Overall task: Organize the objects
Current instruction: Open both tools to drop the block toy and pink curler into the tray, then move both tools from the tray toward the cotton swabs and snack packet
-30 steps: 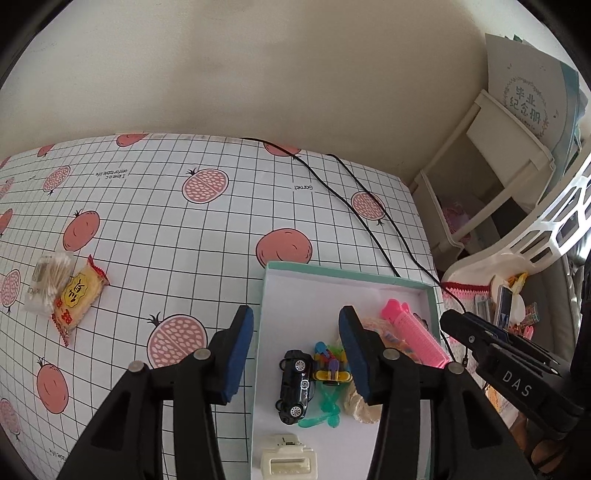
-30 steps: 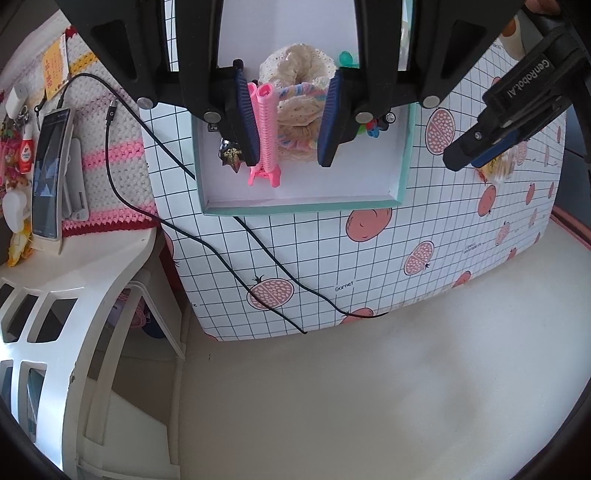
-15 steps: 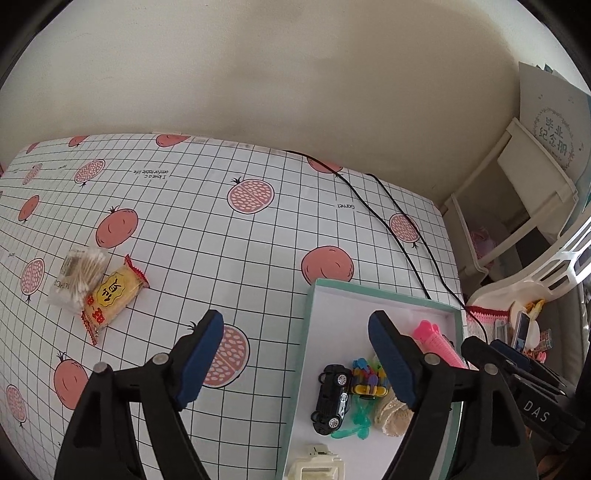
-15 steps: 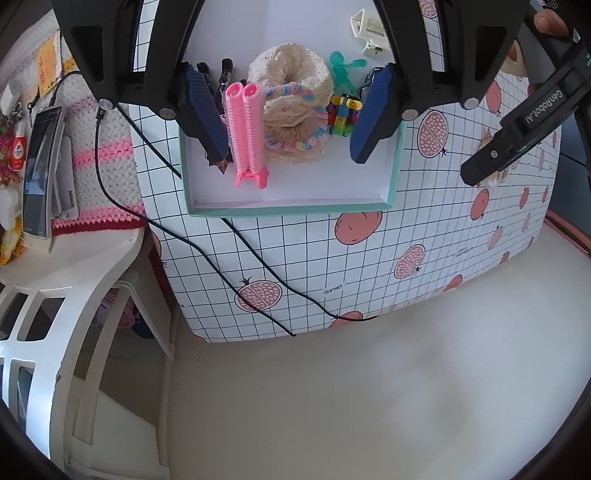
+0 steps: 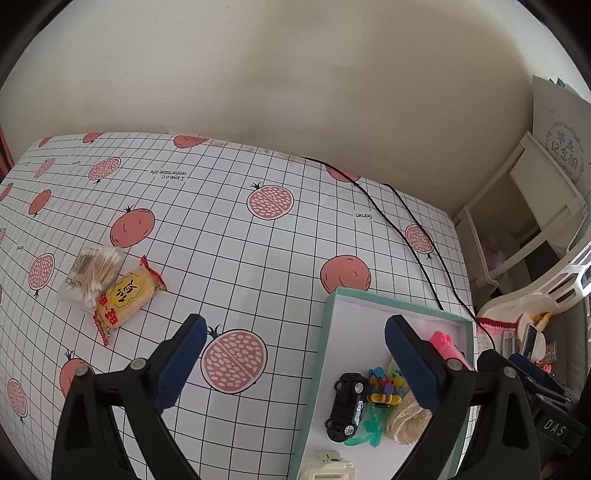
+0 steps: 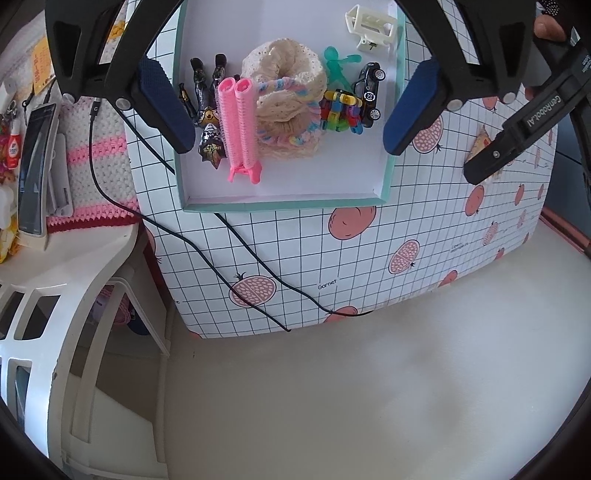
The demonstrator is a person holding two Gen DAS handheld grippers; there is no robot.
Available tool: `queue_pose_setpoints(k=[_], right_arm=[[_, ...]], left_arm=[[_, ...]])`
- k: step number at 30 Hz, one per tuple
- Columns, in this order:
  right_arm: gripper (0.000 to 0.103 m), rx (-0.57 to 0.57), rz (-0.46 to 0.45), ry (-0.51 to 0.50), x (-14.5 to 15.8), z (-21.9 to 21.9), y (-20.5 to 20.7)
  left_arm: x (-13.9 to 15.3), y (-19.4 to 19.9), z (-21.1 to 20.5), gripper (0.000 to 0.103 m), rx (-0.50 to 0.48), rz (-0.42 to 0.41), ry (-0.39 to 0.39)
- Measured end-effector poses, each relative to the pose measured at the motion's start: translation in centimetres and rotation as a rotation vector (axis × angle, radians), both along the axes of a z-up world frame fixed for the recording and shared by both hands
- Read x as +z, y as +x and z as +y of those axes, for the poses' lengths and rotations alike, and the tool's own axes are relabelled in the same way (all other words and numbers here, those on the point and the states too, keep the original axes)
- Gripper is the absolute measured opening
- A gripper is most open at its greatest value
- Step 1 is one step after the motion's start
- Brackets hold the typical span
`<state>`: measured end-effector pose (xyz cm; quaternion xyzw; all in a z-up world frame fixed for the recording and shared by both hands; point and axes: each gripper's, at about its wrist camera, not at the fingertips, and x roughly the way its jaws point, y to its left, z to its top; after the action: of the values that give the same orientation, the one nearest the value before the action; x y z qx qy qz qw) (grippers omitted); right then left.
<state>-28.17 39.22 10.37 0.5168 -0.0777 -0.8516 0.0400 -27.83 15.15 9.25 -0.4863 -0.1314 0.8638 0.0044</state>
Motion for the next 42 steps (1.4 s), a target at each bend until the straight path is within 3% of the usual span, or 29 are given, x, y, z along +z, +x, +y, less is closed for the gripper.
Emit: queue_pose_setpoints(k=[9, 14, 24, 30, 36, 42], right_arm=[[0.103, -0.01, 0.012, 0.027, 0.2, -0.1, 0.1], [0.103, -0.023, 0.006, -0.037, 0.0, -0.1, -0.2], [0.103, -0.024, 0.067, -0.039, 0.9, -4.4, -1.1], [0.103, 0.003, 0.097, -0.111, 0.7, -8.6, -1.7], [0.103, 0.055, 0.092, -0.123, -0.6, -13.5, -2.3], [0.103, 0.119, 0.054, -0.112, -2.6, -18.1, -2.8]], left_arm=[[0.6, 0.1, -0.3, 0.1, 0.004, 0.036, -0.008], [1.9, 0.1, -1.4, 0.1, 0.002, 0.086, -0.029], [3.5, 0.2, -8.0, 0.1, 0.073, 0.169, -0.045], [3.8, 0.8, -12.8, 0.1, 0.128, 0.226, -0.057], [3.0, 0.6, -17.0, 0.1, 0.165, 0.175, -0.037], [1.6, 0.4, -19.9, 0.1, 0.181, 0.14, -0.084]])
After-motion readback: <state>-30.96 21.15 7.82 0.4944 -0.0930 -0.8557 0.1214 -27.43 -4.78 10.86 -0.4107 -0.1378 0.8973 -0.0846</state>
